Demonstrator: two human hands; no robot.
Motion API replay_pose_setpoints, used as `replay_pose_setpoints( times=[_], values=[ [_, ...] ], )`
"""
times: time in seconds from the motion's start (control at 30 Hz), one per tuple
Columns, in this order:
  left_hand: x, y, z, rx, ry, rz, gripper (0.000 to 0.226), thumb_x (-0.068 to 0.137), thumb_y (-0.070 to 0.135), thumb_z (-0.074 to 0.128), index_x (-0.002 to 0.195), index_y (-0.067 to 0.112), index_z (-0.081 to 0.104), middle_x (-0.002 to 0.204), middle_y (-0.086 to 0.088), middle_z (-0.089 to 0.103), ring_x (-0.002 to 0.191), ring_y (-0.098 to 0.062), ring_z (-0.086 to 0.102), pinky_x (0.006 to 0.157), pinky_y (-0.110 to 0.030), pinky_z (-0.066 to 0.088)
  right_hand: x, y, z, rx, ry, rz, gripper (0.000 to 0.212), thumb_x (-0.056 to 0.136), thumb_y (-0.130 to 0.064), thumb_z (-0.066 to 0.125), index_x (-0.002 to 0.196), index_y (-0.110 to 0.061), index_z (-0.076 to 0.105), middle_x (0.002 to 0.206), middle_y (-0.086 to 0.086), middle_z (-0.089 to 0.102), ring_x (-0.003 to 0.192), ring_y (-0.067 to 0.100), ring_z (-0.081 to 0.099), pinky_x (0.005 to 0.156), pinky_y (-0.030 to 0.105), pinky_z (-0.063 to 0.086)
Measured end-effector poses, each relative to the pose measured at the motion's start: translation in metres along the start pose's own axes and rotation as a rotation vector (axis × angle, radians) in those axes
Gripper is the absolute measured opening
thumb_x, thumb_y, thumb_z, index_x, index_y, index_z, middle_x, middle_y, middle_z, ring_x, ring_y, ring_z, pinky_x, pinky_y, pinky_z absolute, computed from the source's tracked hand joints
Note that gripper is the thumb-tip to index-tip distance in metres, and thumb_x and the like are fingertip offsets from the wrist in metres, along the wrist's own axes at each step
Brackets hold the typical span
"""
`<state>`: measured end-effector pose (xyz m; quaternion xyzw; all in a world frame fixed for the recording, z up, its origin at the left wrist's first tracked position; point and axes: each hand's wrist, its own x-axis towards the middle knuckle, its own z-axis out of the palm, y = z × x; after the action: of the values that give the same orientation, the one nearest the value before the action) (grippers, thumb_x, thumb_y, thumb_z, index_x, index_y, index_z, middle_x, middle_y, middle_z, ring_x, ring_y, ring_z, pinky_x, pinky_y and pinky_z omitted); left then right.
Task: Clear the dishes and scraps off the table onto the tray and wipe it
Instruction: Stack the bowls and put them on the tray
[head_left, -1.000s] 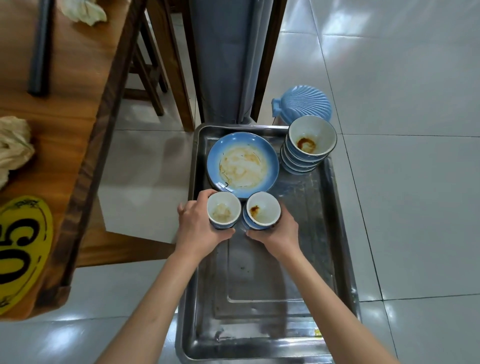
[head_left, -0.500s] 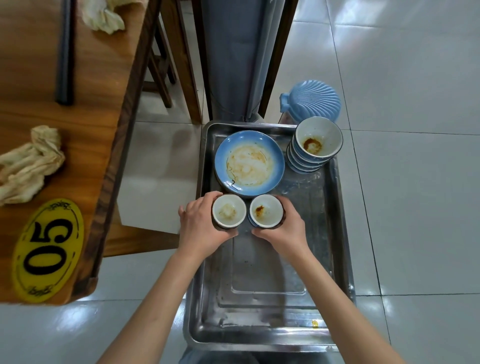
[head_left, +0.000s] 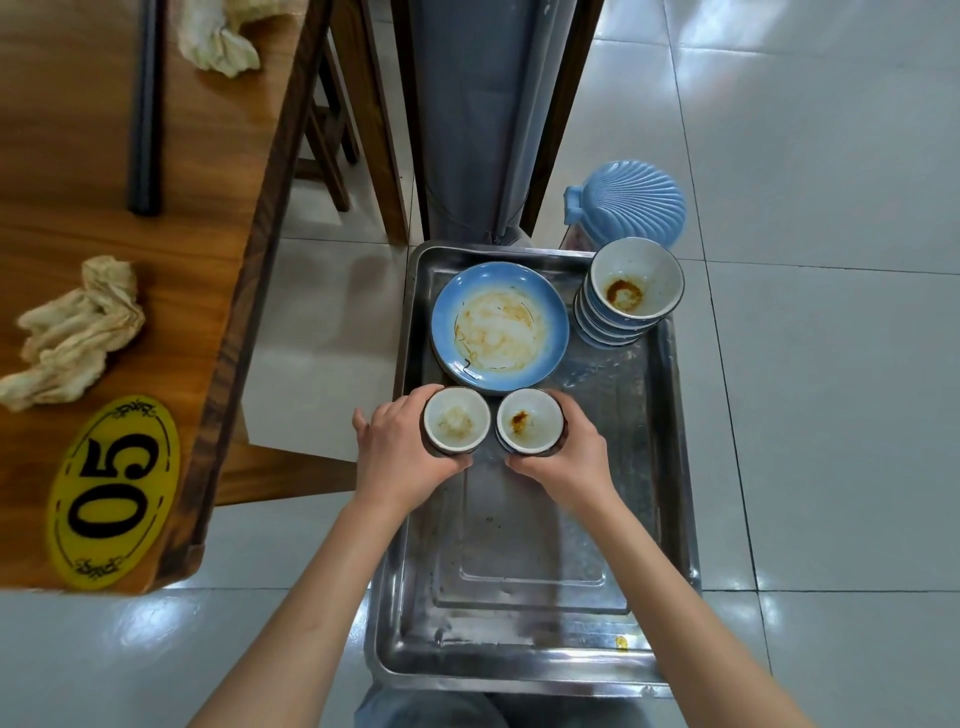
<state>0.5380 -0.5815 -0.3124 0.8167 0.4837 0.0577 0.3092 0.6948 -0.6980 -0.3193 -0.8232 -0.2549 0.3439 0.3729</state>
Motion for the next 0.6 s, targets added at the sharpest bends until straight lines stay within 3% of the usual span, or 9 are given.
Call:
replay_pose_setpoints(
  times=[0.2, 0.3, 0.37, 0.47, 0.6],
  values=[
    [-0.001, 0.001, 0.0, 0.021, 0.011, -0.001, 0.08, 0.055, 0.047, 0.084, 0.124, 0.03, 0.049, 0.11, 0.006, 0.063, 0.104, -0.021, 0.055, 0.098, -0.051, 0.032, 0.0, 0.001, 0.0, 0.016, -0.01, 0.039, 0.074, 0.048, -0.017, 0.084, 0.107, -0.046, 0.05, 0.091, -0.029, 0.06, 0.089, -0.014, 0.055, 0.072, 0.008, 0.043],
    [-0.001, 0.002, 0.0, 0.019, -0.02, -0.019, 0.09, 0.054, 0.048, 0.084, 0.132, 0.03, 0.042, 0.116, 0.003, 0.06, 0.109, -0.022, 0.053, 0.099, -0.048, 0.033, -0.001, -0.003, -0.003, 0.007, -0.052, 0.076, 0.091, 0.049, -0.018, 0.086, 0.126, -0.041, 0.043, 0.096, -0.031, 0.055, 0.089, -0.012, 0.054, 0.072, 0.008, 0.042],
    [-0.003, 0.003, -0.002, 0.041, -0.067, -0.052, 0.105, 0.052, 0.049, 0.085, 0.141, 0.03, 0.031, 0.128, 0.001, 0.054, 0.117, -0.023, 0.048, 0.103, -0.046, 0.032, -0.005, -0.007, -0.007, 0.007, -0.083, 0.115, 0.113, 0.049, -0.019, 0.088, 0.142, -0.036, 0.026, 0.111, -0.032, 0.048, 0.101, -0.007, 0.048, 0.082, 0.007, 0.037],
    [-0.013, 0.009, -0.014, 0.058, -0.081, -0.075, 0.112, 0.052, 0.049, 0.085, 0.144, 0.029, 0.024, 0.139, -0.001, 0.046, 0.126, -0.024, 0.041, 0.105, -0.04, 0.029, -0.021, -0.018, -0.02, -0.016, -0.098, 0.138, 0.126, 0.051, -0.023, 0.09, 0.147, -0.034, 0.009, 0.146, -0.014, 0.032, 0.133, 0.008, 0.029, 0.098, 0.021, 0.026],
    [-0.028, 0.027, -0.045, 0.035, -0.089, -0.081, 0.109, 0.053, 0.048, 0.085, 0.143, 0.03, 0.026, 0.138, 0.001, 0.046, 0.125, -0.022, 0.04, 0.104, -0.038, 0.03, -0.047, -0.049, -0.045, -0.056, -0.098, 0.119, 0.124, 0.056, -0.025, 0.089, 0.148, -0.036, 0.006, 0.153, -0.01, 0.022, 0.139, 0.012, 0.024, 0.106, 0.03, 0.028]
  ],
)
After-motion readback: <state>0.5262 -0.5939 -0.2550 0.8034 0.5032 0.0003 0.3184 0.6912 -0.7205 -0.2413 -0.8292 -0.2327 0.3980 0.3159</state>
